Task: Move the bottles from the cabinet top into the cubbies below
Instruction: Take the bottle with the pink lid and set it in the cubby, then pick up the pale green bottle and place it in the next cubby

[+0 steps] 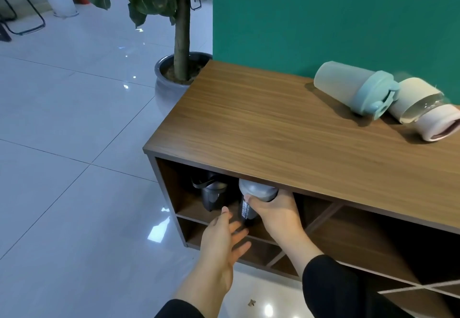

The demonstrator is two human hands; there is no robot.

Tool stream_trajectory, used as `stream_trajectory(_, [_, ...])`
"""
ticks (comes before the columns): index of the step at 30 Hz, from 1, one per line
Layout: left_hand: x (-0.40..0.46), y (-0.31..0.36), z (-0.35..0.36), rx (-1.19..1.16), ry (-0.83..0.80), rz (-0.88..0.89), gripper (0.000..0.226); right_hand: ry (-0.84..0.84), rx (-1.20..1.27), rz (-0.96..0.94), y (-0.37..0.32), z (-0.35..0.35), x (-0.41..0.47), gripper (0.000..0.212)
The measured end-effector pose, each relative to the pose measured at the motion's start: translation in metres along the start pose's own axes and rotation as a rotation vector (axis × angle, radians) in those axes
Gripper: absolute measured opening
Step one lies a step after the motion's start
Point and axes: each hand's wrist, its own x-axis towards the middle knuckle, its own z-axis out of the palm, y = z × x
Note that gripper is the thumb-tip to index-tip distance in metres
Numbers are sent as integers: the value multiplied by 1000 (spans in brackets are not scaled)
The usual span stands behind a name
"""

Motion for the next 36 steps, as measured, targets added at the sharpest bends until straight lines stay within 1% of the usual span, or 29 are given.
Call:
stream_trajectory(2, [2, -1, -1, 8, -17, -3, 57, -8, -19, 7, 1, -2, 3, 33])
stream_trajectory(5, [4, -3, -3, 26, -25, 0, 55, 17, -54, -24, 3, -6, 2, 41])
stream_trajectory(8, [6, -3, -2, 28, -22, 5, 54, 23, -62, -20, 6, -10, 1, 44])
stream_trajectory(11, [4, -2, 1, 37, -15, 7, 55, 23, -71, 8, 13, -6, 4, 64])
stream_trajectory(13, [2, -2, 2, 48, -12, 16, 56, 20, -24, 14, 19, -3, 5, 68])
stream_trajectory(17, [-3, -1, 2, 64, -11, 40, 56, -51, 77, 3, 28, -6, -6, 77])
stream_trajectory(19, [-7, 0, 1, 74, -16, 45, 54, -84, 81, 6, 33, -10, -22, 85])
stream_trajectory(20, [-9, 1, 2, 80, -16, 47, 53, -82, 55, 27, 36, -14, -34, 83])
stream_trajectory(21, [-11, 1, 2, 88, -13, 52, 53, -87, 15, 61, 39, -18, -49, 72])
stream_trajectory(22, [-11, 2, 1, 98, -10, 56, 52, -127, -44, 71, 40, -24, -67, 50])
stream_trajectory(23, [-13, 3, 2, 108, -9, 60, 52, -197, -126, 65, 38, -31, -90, 21])
stream_trajectory(24, [-13, 4, 2, 116, -4, 62, 50, -264, -226, 11, 32, -36, -111, 6])
stream_trajectory(25, [-14, 4, 2, 121, -2, 64, 49, -298, -377, -122, 27, -42, -129, 20])
stream_trajectory(26, [-14, 5, 3, 124, -2, 66, 47, -218, -485, -295, 18, -52, -140, 30])
stream_trajectory(27, [-15, 5, 4, 126, -6, 69, 46, -113, -496, -417, 1, -64, -144, 34])
stream_trajectory(28, [-14, 5, 4, 129, -9, 75, 45, -49, -446, -553, -17, -80, -144, 35])
stream_trajectory(30, [-15, 4, 6, 137, -15, 92, 42, 43, -269, -756, -56, -118, -127, 26])
stream_trajectory(31, [-16, 4, 7, 144, -13, 96, 41, 121, -239, -785, -73, -137, -109, 18])
stream_trajectory(32, [-18, 4, 8, 149, -9, 97, 40, 218, -262, -785, -92, -154, -84, 12])
stream_trajectory(33, [-19, 4, 9, 154, -5, 93, 39, 304, -326, -753, -105, -167, -54, 16])
stream_trajectory(35, [-21, 6, 12, 161, 3, 79, 39, 419, -511, -596, -127, -189, 8, 49])
stream_trajectory(36, [-22, 8, 13, 165, 8, 74, 40, 440, -621, -503, -137, -199, 36, 66])
